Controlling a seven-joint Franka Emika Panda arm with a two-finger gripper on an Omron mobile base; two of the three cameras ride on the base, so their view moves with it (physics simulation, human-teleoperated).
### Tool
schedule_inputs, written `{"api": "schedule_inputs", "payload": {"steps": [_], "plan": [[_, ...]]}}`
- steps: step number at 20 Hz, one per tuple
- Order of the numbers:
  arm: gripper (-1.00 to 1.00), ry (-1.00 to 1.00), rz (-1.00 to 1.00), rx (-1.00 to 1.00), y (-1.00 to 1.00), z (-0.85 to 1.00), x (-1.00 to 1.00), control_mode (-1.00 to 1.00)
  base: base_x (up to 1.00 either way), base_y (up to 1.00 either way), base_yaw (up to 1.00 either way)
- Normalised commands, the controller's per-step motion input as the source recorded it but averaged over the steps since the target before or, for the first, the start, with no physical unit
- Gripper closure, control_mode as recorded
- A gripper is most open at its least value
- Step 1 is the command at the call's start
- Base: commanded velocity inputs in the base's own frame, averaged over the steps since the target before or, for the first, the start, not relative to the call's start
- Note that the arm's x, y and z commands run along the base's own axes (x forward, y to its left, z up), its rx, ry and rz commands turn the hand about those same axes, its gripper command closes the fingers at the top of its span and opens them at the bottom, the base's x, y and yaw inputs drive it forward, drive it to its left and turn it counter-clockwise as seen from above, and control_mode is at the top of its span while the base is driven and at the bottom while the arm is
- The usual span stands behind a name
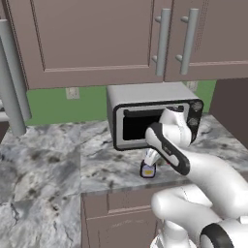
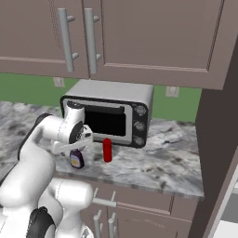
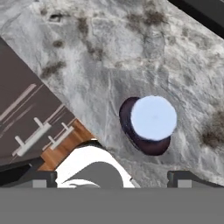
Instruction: Place the ketchup and condiment bottle from the counter to the top shelf of the fridge. If the existing items in the fridge are on the top shelf, move them to other shelves.
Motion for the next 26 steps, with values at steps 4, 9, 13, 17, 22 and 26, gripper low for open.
{"api": "schedule_inputs", "payload": {"steps": [4,9,13,17,22,26], "plan": [[-1.0,0.0,0.06,0.1,-0.26,-0.15,0.42,-1.0,0.0,0.0,0.0],[-1.0,0.02,0.05,0.02,-0.16,-0.07,0.39,-1.0,0.0,0.0,0.0],[-1.0,0.0,0.03,0.0,0.0,-0.16,0.11,-1.0,0.0,0.0,0.0],[-1.0,0.0,0.03,0.0,0.0,-0.26,0.06,-1.0,0.0,0.0,0.0],[-1.0,0.0,0.05,0.0,0.0,-0.27,0.0,-1.0,0.0,0.0,0.0],[-1.0,0.0,0.06,0.0,0.09,-0.08,0.0,-1.0,0.0,0.0,0.0]]}}
